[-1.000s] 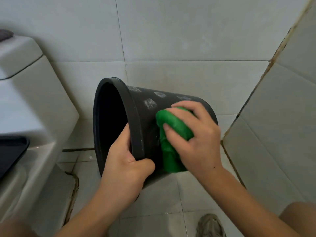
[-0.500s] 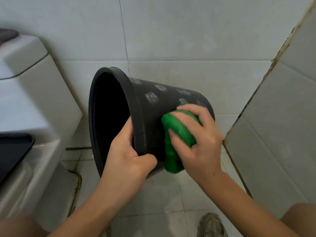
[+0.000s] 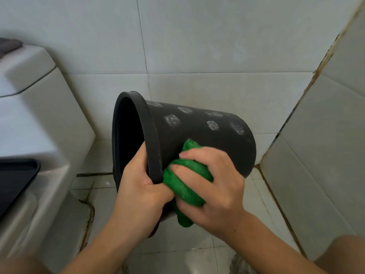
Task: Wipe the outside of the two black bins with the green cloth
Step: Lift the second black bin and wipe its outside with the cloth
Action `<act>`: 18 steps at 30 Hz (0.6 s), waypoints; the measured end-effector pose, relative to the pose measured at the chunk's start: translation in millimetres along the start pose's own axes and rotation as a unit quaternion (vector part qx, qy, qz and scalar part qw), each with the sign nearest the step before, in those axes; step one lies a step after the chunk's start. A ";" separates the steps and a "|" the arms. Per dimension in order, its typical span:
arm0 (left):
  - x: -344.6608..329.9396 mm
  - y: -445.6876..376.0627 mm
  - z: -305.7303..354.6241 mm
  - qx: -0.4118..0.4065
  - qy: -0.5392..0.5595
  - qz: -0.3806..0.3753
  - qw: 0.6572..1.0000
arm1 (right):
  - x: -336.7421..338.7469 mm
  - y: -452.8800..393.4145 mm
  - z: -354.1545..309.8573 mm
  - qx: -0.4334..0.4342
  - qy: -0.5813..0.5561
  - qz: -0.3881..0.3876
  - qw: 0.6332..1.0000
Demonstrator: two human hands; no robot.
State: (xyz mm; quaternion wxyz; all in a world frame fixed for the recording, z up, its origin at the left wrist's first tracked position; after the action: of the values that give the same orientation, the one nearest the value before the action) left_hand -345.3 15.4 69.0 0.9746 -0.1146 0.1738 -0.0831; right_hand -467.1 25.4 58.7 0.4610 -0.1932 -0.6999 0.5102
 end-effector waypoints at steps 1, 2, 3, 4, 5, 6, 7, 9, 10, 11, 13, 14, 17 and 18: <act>0.4 -0.1 -0.3 0.006 0.004 0.001 1.000 | -0.8 3.3 0.7 0.017 0.001 -0.005 1.000; 1.3 -0.3 -1.1 0.014 0.005 0.008 1.000 | -3.6 4.1 6.9 0.004 0.003 -0.014 1.000; 2.5 -0.5 -1.9 0.022 0.005 0.019 1.000 | -6.8 1.9 17.5 -0.045 0.004 -0.022 0.999; 2.9 -0.6 -2.5 0.028 0.002 0.029 0.999 | -9.1 -2.2 30.5 -0.120 0.003 -0.027 0.992; 2.1 -0.7 -2.2 0.028 -0.005 0.035 0.999 | -10.2 -5.1 42.0 -0.187 0.006 -0.025 0.982; 0.8 -0.5 -1.3 0.024 -0.015 0.035 0.999 | -10.5 -6.4 47.1 -0.228 0.010 -0.022 0.973; -0.8 0.1 -0.5 0.019 -0.022 0.034 0.999 | -10.3 -6.3 45.2 -0.236 0.014 -0.019 0.972; -0.4 0.5 0.7 0.013 -0.019 0.041 0.999 | -7.6 -2.9 25.5 -0.184 0.015 -0.014 0.983; 0.8 0.2 0.9 0.010 -0.014 0.046 0.999 | -5.0 0.4 13.4 -0.145 0.008 -0.013 0.989; 1.6 -0.2 1.3 0.006 -0.008 0.047 0.999 | -2.2 3.4 2.9 -0.106 -0.001 -0.013 0.994; 0.8 -1.4 1.2 0.006 0.007 0.041 0.999 | -0.6 5.0 0.6 -0.053 -0.005 -0.020 0.998; -0.1 -1.9 0.5 0.012 0.010 0.039 0.999 | -2.2 3.9 9.2 -0.062 0.001 -0.021 0.998; -2.9 -2.6 -1.4 0.020 0.002 0.034 0.999 | -5.7 -3.7 44.8 -0.210 0.016 -0.025 0.977; -4.7 -2.4 -1.1 0.017 -0.007 0.029 0.999 | -6.1 -4.7 47.9 -0.236 0.020 -0.026 0.971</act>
State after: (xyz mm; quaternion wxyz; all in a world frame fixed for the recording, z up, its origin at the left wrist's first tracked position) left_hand -350.4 13.8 70.1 0.9796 -0.0934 0.1690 -0.0566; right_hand -503.4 -6.8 57.6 0.4297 -0.2886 -0.7956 0.3147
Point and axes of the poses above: each hand's wrist, its own y-axis away from the middle knuckle, its own x-axis out of the back of the hand, z = x × y, the point moved 5 cm from there along -y, towards the middle knuckle, and after that the axes turned 15 degrees about y, right-handed, at the moved point
